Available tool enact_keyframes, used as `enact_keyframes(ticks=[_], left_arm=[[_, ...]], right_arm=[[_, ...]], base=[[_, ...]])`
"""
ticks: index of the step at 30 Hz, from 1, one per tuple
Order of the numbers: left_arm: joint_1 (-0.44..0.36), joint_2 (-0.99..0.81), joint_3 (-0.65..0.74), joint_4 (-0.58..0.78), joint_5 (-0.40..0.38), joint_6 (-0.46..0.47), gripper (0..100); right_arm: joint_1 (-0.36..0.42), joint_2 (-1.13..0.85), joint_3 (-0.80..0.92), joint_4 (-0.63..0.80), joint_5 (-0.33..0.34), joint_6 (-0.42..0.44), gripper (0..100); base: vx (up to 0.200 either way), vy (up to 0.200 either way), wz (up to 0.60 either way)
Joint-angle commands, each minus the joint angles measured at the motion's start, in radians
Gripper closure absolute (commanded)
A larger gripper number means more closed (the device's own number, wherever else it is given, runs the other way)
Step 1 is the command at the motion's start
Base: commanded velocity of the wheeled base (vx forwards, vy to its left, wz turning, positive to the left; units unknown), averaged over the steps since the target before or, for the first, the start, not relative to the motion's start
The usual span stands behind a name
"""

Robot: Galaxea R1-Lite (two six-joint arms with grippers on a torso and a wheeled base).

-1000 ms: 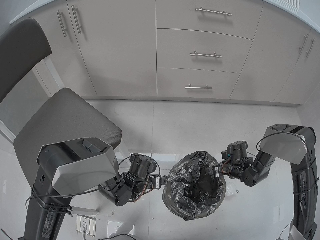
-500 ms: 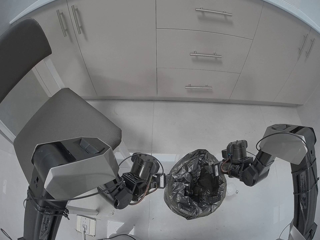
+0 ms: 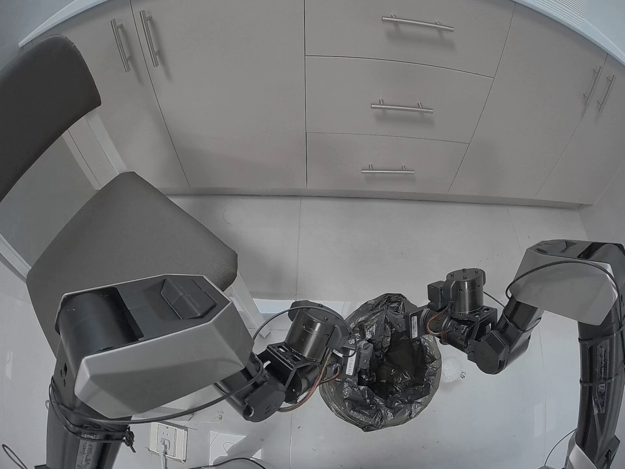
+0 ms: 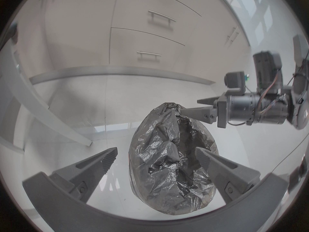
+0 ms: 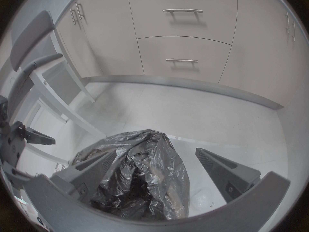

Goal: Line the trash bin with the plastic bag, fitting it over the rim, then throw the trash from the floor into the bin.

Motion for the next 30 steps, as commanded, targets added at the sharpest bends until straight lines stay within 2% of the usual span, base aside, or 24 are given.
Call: enact_keyframes(ticks=[1, 5, 10, 21, 27, 28, 30], left_arm=[[-0.011, 0.074, -0.126, 0.085, 0.011, 0.07, 0], [-0.011, 0.114, -0.176, 0.117, 0.029, 0.104, 0], [-0.012, 0.193, -0.27, 0.16, 0.06, 0.188, 0], [-0.006, 0.253, -0.443, 0.311, 0.08, 0.191, 0], [0.002, 0.279, -0.604, 0.541, 0.079, 0.168, 0], [0.002, 0.279, -0.604, 0.541, 0.079, 0.168, 0], [0.002, 0.287, -0.669, 0.611, 0.079, 0.124, 0]], right_arm=[[0.002, -0.039, 0.008, -0.022, 0.0, 0.029, 0], [-0.005, -0.039, -0.005, -0.033, 0.0, 0.054, 0], [-0.024, -0.046, -0.024, -0.053, -0.003, 0.098, 0], [-0.038, -0.053, -0.031, -0.053, 0.0, 0.1, 0], [-0.036, -0.05, -0.029, -0.053, 0.001, 0.1, 0], [-0.036, -0.051, -0.029, -0.054, 0.001, 0.1, 0], [-0.038, -0.05, -0.029, -0.054, 0.001, 0.1, 0]], base=[[0.0, 0.0, 0.0], [0.0, 0.0, 0.0], [0.0, 0.0, 0.0], [0.0, 0.0, 0.0], [0.0, 0.0, 0.0], [0.0, 0.0, 0.0], [0.0, 0.0, 0.0]])
